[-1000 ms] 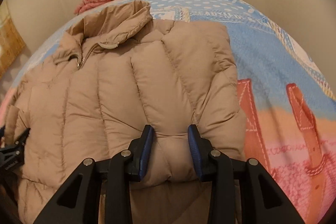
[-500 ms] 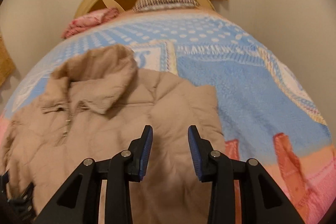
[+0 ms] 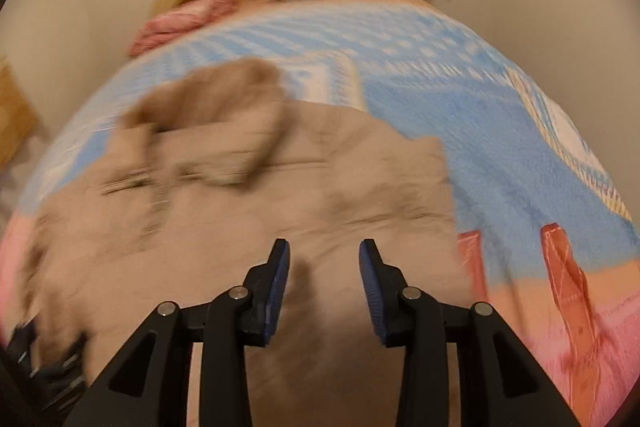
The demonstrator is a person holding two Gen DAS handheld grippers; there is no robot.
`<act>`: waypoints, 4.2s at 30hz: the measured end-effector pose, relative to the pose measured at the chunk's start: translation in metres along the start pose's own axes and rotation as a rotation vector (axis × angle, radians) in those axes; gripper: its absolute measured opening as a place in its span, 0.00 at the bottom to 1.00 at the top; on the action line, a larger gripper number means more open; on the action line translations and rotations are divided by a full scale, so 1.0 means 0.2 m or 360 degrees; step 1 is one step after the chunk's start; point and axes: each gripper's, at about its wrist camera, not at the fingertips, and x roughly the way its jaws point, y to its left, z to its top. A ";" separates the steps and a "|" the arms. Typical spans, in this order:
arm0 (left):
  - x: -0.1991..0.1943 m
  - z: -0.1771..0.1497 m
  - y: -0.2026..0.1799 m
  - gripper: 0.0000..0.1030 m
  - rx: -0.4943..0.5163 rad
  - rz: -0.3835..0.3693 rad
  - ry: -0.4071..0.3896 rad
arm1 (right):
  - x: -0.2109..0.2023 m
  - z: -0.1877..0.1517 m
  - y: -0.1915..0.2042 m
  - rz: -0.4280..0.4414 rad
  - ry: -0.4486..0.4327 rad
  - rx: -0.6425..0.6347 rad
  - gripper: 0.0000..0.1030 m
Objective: Fold large clothes
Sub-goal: 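Reach the left tool to the other sleeve cuff and close on it, then lift the sleeve with the left tool and lay it across the jacket body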
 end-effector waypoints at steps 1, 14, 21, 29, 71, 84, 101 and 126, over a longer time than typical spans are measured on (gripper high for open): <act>0.00 0.00 0.00 1.00 0.0001 0.0001 0.0001 | -0.05 -0.04 0.09 0.0046 -0.0007 -0.0049 0.59; 0.01 0.00 0.03 1.00 -0.0041 -0.0045 0.0015 | 0.15 -0.41 0.38 0.0077 0.0109 -0.0211 0.62; 0.00 0.00 0.05 1.00 -0.0058 -0.0071 0.0020 | 0.17 -0.41 0.38 0.0091 0.0100 -0.0204 0.62; -0.26 0.03 0.18 1.00 -0.0012 0.0023 -0.0120 | 0.16 -0.42 0.37 0.0096 0.0083 -0.0200 0.62; -0.34 -0.42 1.78 0.08 -0.0887 0.0265 -0.0154 | 0.13 -0.43 0.37 0.0097 0.0044 -0.0198 0.63; -0.78 0.15 1.59 0.05 -0.0478 0.0171 -0.0620 | 0.06 -0.39 0.34 0.0149 0.0037 -0.0138 0.63; -1.06 0.49 0.82 0.05 0.0026 -0.0182 -0.0881 | -0.34 -0.56 0.26 0.0280 -0.0090 -0.0098 0.63; -0.65 0.28 -0.08 0.05 0.0431 -0.0414 -0.0571 | -0.39 -0.78 0.08 0.0355 -0.0070 0.0071 0.63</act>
